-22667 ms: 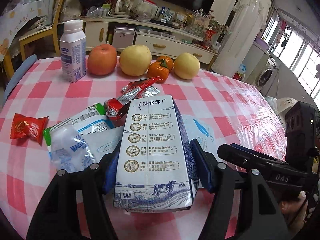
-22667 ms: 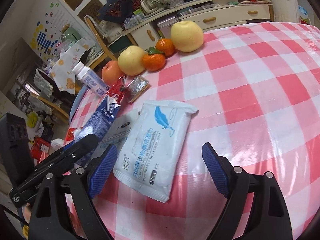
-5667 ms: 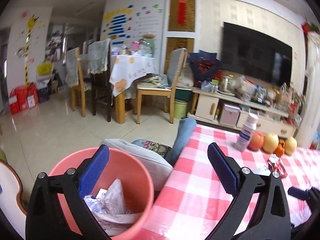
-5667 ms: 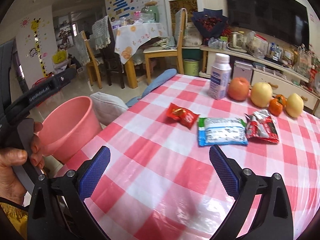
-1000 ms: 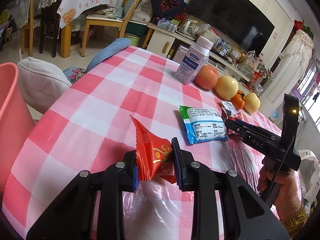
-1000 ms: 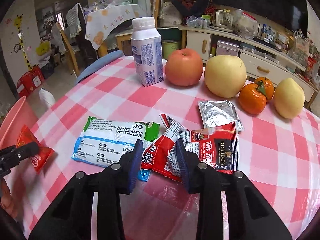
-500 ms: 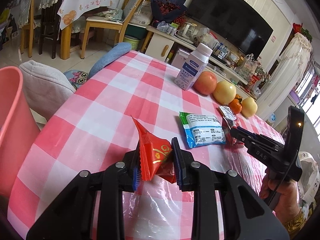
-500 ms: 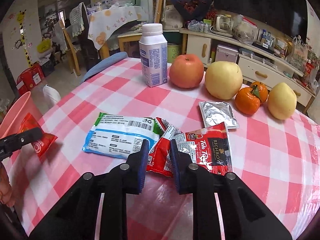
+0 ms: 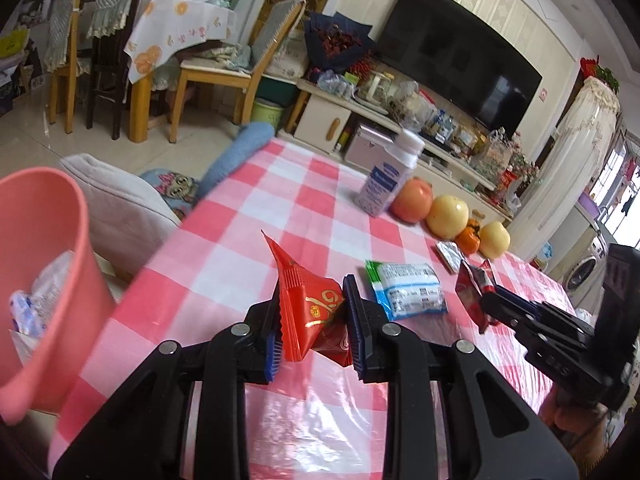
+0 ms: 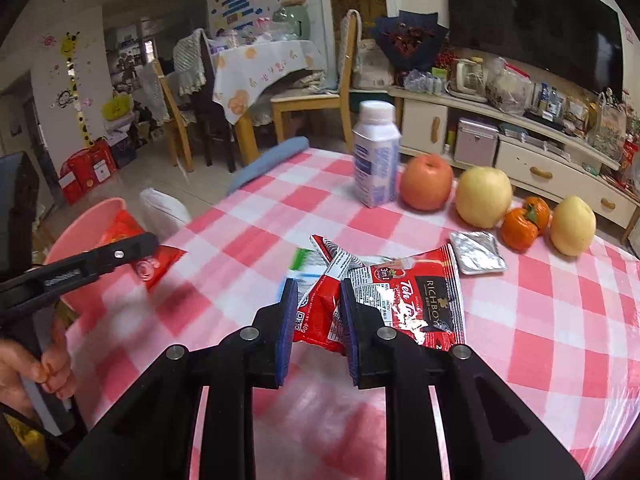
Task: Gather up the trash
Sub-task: 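Carry the candy packet and snack bag over the pink bucket and open both tools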
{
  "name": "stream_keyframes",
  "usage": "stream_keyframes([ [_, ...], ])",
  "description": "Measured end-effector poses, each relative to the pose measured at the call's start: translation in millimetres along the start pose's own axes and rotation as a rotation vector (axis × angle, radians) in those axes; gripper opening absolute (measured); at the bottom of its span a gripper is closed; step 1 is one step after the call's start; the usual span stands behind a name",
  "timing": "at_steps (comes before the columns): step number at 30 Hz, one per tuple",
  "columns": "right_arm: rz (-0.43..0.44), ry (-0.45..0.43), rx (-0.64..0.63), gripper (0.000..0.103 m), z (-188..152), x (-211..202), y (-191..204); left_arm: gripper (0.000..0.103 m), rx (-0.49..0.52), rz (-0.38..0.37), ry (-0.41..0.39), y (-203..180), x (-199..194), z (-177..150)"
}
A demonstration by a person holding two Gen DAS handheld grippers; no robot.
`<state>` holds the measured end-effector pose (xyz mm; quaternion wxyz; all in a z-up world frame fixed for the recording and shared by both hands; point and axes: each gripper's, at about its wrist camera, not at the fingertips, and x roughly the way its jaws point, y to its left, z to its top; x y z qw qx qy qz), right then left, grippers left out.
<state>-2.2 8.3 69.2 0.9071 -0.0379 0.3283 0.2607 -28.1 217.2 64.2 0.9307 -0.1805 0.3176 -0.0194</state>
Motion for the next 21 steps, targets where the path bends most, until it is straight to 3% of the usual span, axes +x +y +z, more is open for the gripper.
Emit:
stream_keyframes([
  [8,0.169,-0.031,-0.043,0.023,21.0,-4.3,82.3,0.029,-0.046,0.118,-0.096,45.2,-36.3,22.3],
  [12,0.293,-0.043,-0.061,0.023,36.8,2.6,133.2,0.029,-0.123,0.202,-0.156,89.1,-61.6,33.1],
  [21,0.513,-0.03,-0.113,0.023,71.3,32.4,240.5,0.029,-0.323,0.35,-0.204,187.9,-100.4,38.7],
])
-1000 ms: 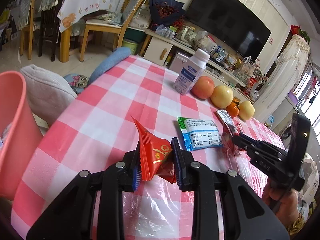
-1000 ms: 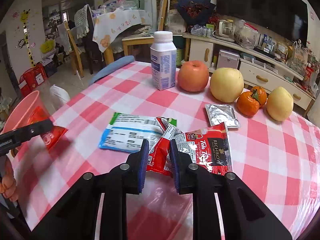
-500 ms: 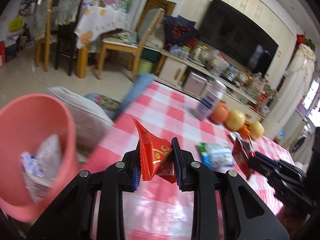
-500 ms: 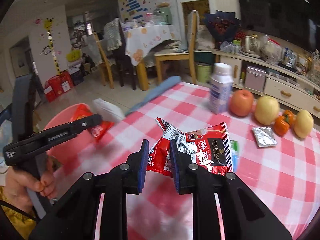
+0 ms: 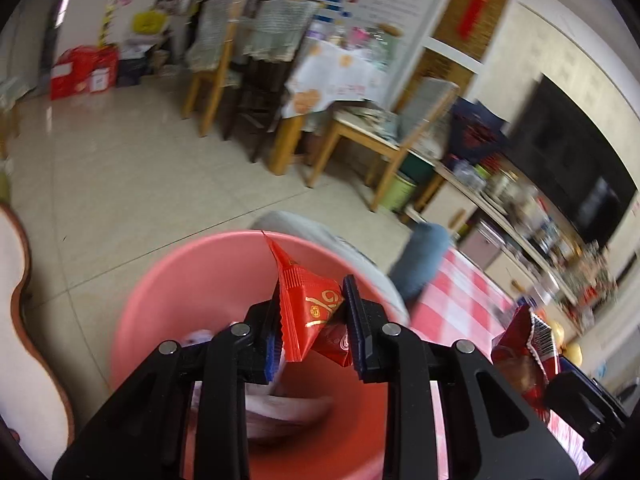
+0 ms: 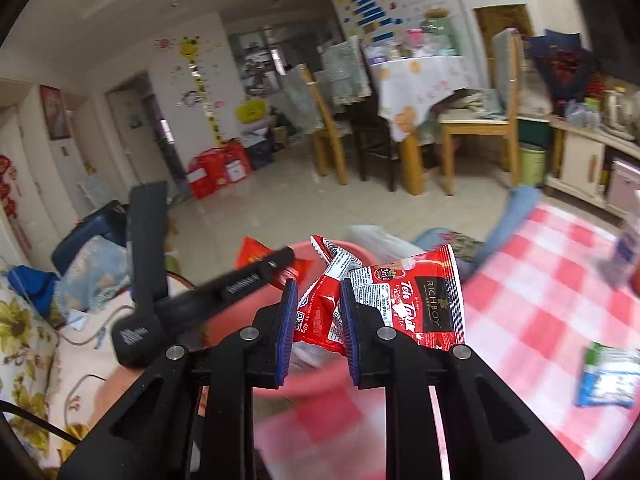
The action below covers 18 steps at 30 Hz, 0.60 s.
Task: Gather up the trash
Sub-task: 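Carry the candy packet and snack bag over the pink bucket and open both tools, then return both open tools from the bucket to the table items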
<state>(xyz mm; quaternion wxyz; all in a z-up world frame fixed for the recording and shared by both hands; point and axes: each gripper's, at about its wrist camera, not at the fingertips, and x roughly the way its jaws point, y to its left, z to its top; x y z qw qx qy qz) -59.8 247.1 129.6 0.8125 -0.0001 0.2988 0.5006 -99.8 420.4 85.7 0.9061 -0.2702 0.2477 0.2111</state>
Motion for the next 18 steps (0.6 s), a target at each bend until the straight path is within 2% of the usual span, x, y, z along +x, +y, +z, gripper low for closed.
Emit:
stream_keyframes([
  [4,0.071,0.026,0.019,0.023,7.1,33.6,19.2,0.029,-0.037,0.024,0.019,21.2,9.8,4.9],
  [8,0.082,0.082,0.023,0.027,5.9,64.9,26.9,0.031,-0.06,0.05,0.044,34.7,18.9,7.0],
  [10,0.067,0.095,0.039,0.027,-0.6,70.2,25.1,0.043,-0.072,0.067,0.056,39.5,19.8,4.7],
  [11,0.052,0.097,0.047,0.035,-1.9,69.4,22.6,0.055,-0.078,0.082,0.06,40.7,20.2,4.2],
  [12,0.038,0.092,0.049,0.052,-3.4,67.0,20.6,0.066,-0.079,0.095,0.058,41.9,20.4,3.8],
  [14,-0.015,0.061,0.043,0.073,-7.4,52.2,16.4,0.075,-0.072,0.107,0.049,40.2,18.3,3.1],
  [16,-0.083,0.041,0.023,0.077,-10.0,36.8,14.6,0.081,-0.057,0.106,0.046,34.8,17.0,1.0],
  [18,-0.158,0.033,-0.002,0.086,-13.4,23.5,12.8,0.084,-0.035,0.102,0.047,27.5,16.7,-0.5],
])
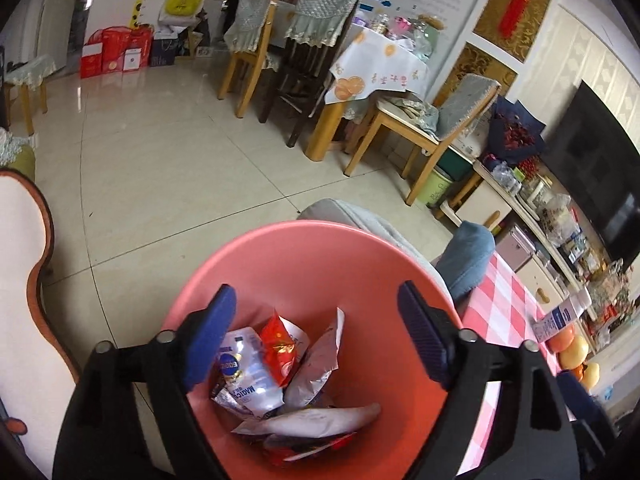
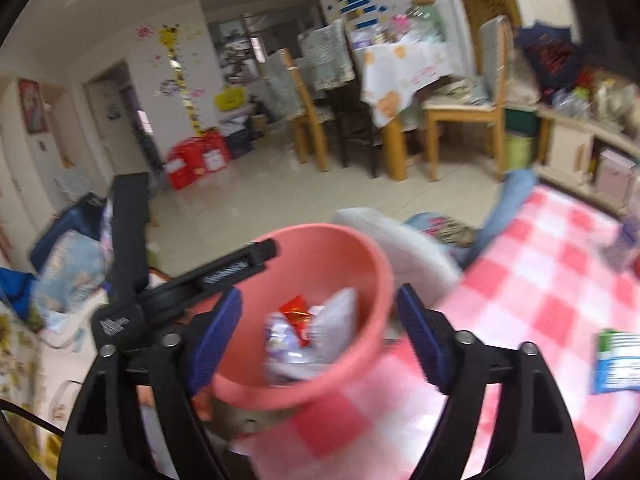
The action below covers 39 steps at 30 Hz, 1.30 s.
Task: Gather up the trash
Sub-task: 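Return both open tools from the bucket to the table items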
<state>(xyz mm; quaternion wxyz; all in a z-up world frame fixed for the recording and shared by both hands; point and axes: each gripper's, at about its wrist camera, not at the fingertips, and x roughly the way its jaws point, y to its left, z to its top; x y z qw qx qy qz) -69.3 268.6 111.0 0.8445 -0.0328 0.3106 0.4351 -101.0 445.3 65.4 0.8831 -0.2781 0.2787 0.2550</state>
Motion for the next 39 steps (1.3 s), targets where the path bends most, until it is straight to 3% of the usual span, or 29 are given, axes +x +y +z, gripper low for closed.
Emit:
stream_keyframes([
  [6,-0.211,-0.028,-0.059,0.089,-19.7,-44.8,-19.5,0.088,0.076,-0.051,0.0,-30.4,-6.8,-7.7],
  [18,-0.398,-0.048,-0.019,0.091,-63.2,-116.5,-82.8,0.089,0.287,-0.147,-0.012,-103.3,-28.0,-40.5],
  [39,-0.64,-0.079,0.116,0.094,-103.5,-180.7,-181.1,0.089,0.571,-0.265,0.015,-205.9,-46.7,-109.6],
])
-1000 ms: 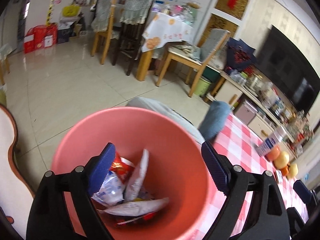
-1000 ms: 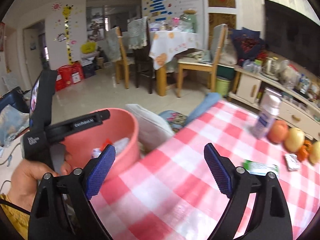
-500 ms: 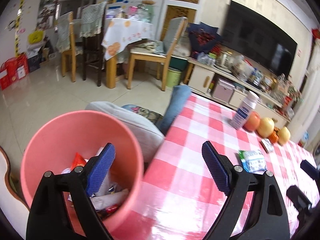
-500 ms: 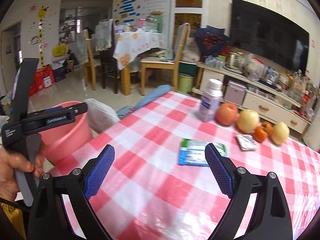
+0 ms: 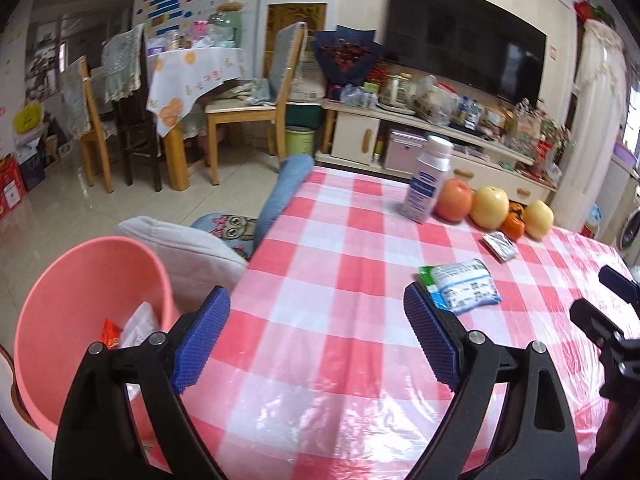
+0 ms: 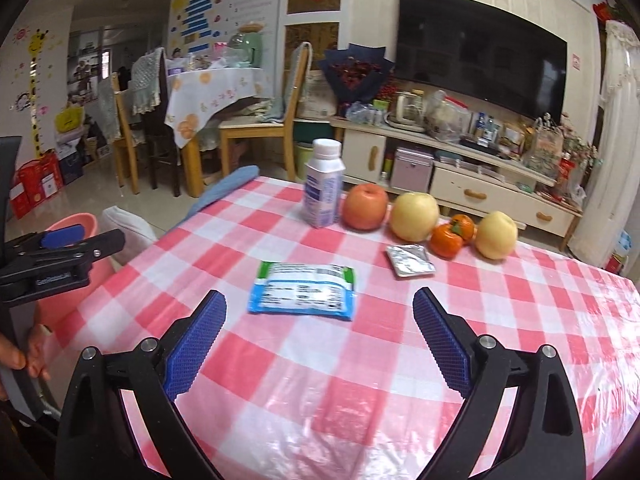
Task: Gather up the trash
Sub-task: 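Return both open tools from the bucket to the table items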
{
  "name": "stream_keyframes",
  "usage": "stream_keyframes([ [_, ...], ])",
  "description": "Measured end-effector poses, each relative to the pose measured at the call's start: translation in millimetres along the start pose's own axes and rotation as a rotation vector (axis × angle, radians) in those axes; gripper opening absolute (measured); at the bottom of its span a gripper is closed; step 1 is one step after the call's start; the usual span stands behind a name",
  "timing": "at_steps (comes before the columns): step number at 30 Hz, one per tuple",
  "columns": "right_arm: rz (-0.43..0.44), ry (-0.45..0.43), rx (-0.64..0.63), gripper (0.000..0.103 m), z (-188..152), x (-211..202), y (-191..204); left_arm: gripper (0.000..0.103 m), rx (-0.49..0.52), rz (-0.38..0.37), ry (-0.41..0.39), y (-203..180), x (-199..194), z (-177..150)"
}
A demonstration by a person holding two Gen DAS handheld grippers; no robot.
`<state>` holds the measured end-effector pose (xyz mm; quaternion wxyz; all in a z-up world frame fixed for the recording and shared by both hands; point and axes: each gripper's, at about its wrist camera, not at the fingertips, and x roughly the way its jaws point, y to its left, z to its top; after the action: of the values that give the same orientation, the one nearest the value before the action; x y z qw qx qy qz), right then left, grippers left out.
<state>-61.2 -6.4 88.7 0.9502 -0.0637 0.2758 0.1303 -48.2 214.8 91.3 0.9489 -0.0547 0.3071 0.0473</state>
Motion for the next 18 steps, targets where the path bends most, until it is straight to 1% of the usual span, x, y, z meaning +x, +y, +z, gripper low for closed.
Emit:
stream_keyframes([
  [6,-0.065,-0.004,0.007,0.094,-7.3,-1.3,-24.8,0.089,0.049,-0.022,0.006,-24.5,1.6,-3.6],
  [9,-0.083,-0.004,0.012,0.094,-10.4,-0.9,-34.3,0.089,0.069,-0.032,0.011,-35.7,2.6,-5.7],
  [13,-0.118,-0.005,0.001,0.094,-14.3,-1.4,-42.9,0.089,0.095,-0.041,0.014,-49.9,2.9,-8.0],
  [18,-0.142,-0.01,0.001,0.094,-16.3,-3.0,-52.6,0.089,0.117,-0.048,0.02,-61.3,3.9,-10.7],
])
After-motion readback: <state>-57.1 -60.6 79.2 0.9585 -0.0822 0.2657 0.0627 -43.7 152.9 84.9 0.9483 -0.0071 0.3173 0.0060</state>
